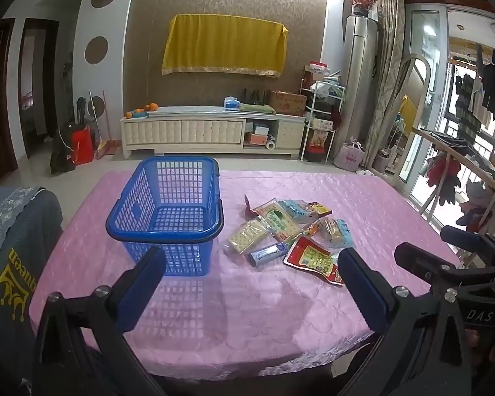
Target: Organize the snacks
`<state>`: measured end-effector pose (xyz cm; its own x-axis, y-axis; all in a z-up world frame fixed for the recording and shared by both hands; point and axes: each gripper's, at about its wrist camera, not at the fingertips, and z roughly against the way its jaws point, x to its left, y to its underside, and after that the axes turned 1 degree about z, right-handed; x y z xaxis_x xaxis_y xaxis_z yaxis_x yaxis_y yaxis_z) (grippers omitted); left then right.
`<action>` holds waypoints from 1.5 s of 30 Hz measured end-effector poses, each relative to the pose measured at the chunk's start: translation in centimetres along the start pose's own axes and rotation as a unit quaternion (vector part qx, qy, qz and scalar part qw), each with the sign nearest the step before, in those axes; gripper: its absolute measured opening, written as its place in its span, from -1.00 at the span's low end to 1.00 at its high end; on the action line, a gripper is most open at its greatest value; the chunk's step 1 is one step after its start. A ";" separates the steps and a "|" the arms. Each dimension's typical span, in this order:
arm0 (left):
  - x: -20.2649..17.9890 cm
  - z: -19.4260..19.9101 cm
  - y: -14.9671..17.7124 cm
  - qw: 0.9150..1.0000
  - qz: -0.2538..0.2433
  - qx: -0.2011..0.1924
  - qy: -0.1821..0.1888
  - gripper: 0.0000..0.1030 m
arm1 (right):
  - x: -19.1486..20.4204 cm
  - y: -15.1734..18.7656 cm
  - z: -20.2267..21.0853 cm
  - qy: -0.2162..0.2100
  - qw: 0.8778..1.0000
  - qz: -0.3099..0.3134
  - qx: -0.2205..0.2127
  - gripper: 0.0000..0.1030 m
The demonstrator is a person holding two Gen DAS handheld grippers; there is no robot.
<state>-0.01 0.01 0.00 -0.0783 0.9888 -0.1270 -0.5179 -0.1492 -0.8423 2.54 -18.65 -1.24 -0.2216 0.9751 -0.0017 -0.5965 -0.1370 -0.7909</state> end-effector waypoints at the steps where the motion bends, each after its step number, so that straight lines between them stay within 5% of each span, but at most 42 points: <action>1: 0.0 0.0 0.0 1.000 0.000 0.000 0.000 1.00 | -0.1 0.0 0.0 0.000 1.000 0.000 0.000 1.00; 45: -0.4 -0.4 -0.4 1.000 -0.006 0.003 0.005 1.00 | -0.6 0.0 -0.3 -0.007 1.000 0.012 0.008 1.00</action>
<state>0.60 -0.33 0.17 -0.0632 0.9905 -0.1225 -0.5245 -0.1374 -0.8402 2.92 -19.19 -1.42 -0.2475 0.9688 -0.0114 -0.6033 -0.1633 -0.7806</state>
